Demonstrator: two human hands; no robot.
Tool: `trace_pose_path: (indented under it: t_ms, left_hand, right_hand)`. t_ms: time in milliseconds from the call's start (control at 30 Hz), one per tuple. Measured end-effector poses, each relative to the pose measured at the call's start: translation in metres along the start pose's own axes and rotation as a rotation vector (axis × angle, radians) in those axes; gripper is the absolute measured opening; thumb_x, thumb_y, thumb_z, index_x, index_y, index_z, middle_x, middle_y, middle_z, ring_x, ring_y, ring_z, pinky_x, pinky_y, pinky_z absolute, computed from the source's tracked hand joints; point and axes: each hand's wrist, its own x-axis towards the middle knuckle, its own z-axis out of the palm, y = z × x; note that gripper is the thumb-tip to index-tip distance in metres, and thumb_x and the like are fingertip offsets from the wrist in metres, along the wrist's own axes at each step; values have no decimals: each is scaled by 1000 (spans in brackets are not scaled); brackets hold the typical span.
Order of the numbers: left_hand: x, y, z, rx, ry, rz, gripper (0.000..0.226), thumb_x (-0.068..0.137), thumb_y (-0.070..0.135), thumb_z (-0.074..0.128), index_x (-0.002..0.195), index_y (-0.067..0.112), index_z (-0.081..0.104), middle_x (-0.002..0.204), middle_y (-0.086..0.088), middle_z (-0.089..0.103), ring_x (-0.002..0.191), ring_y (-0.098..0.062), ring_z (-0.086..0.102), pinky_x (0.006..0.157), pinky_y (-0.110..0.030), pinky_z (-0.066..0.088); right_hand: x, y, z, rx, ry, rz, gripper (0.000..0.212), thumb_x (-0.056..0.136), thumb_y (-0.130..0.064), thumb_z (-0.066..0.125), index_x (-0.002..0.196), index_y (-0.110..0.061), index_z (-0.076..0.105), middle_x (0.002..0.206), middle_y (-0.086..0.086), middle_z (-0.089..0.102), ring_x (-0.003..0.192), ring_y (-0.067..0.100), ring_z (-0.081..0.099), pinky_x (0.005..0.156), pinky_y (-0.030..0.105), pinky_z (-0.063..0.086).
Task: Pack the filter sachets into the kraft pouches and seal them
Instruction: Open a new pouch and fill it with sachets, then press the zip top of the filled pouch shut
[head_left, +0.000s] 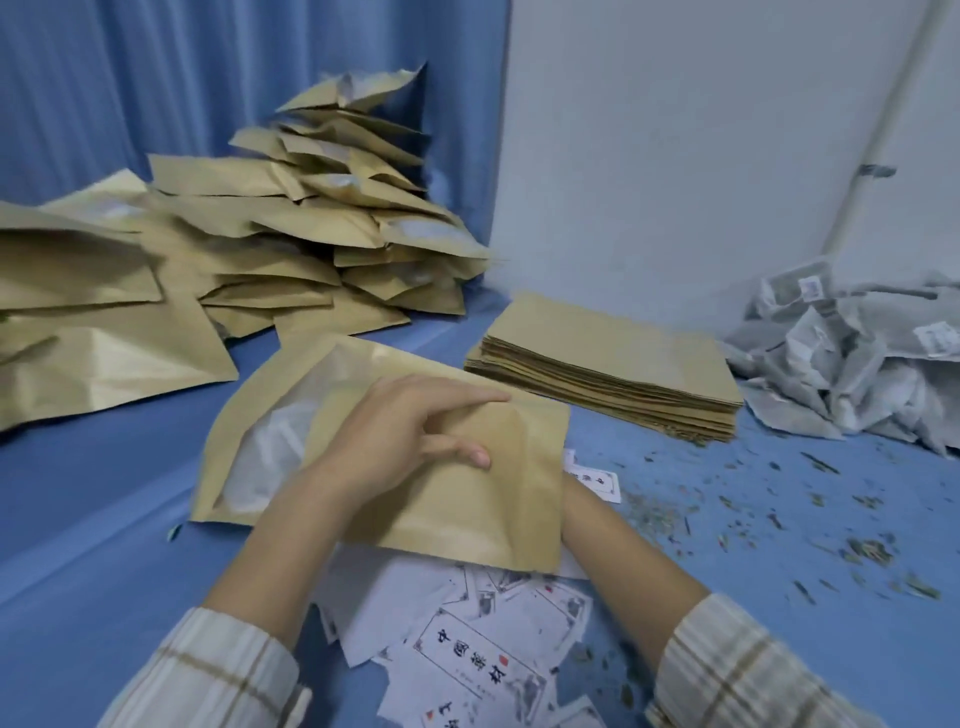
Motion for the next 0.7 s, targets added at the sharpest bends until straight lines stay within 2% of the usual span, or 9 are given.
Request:
trace_pose_path:
  t_ms: [33,67,133,167,233,267,400,567,700]
  left_hand:
    - [3,-5,-2,-16,-1,-14,54,60,47,74,113,40,66,112,21,66,105,7,52,92,-8,35]
    - [7,-10,-3,-29,-2,-31,52,61,44,77,111,42,66,112,22,66,107,7,53,93,-11,36]
    - [12,-21,-4,-48,1,-63,48,62,36,82,106,47,65,109,27,65,108,10,53,91,-10,37]
    - [12,-26,-4,-59,3,-76,46,62,34,83,102,50,65,106,32,64,107,14,52,87,-5,35]
    - [12,-33,0,-77,-5,-100,44,63,33,83,100,50,66,101,41,61,104,22,49,81,2,30]
    - [12,-36,3,-84,-10,-107,45,64,33,82,103,48,66,100,42,60,103,23,48,81,3,30]
    - [14,-36,10,-94,-19,-110,47,64,35,81,105,50,65,106,35,62,106,22,46,83,4,29]
    - [12,-32,11,-133,-30,-122,48,60,44,76,105,55,61,111,33,62,109,17,49,88,1,30]
    - [11,-31,11,-174,-30,-121,49,57,48,72,105,54,62,110,35,62,110,15,50,89,0,31]
  right_hand:
    - [13,29,-26,-20,-197,-99,38,102,-18,32,133,2,39,99,15,53,106,30,55,88,26,45]
    - [14,37,-45,-52,-219,-301,27,100,-13,40,123,-4,47,91,6,51,97,23,54,80,20,45]
    - [38,40,-72,-113,-92,-487,19,90,-9,55,99,-25,61,85,-10,57,85,12,53,64,8,42]
    - [49,49,-84,-163,-6,-608,20,85,-11,61,89,-31,64,83,-13,62,83,9,57,67,10,44]
    - [60,61,-96,-231,71,-727,10,81,-20,69,85,-29,71,82,-14,66,83,5,60,77,21,45]
    - [64,69,-104,-339,71,-724,9,79,-28,71,88,-27,72,83,-15,64,85,3,58,79,22,42]
    - [76,101,-135,-730,8,-619,59,75,-54,67,122,-19,61,116,-8,53,114,10,43,92,18,32]
    - [79,103,-133,-636,74,-677,49,72,-49,73,111,-20,67,107,-8,58,98,6,49,78,13,32]
    - [72,96,-154,-466,115,-643,41,66,-41,80,101,-25,68,99,-13,64,87,4,59,70,13,45]
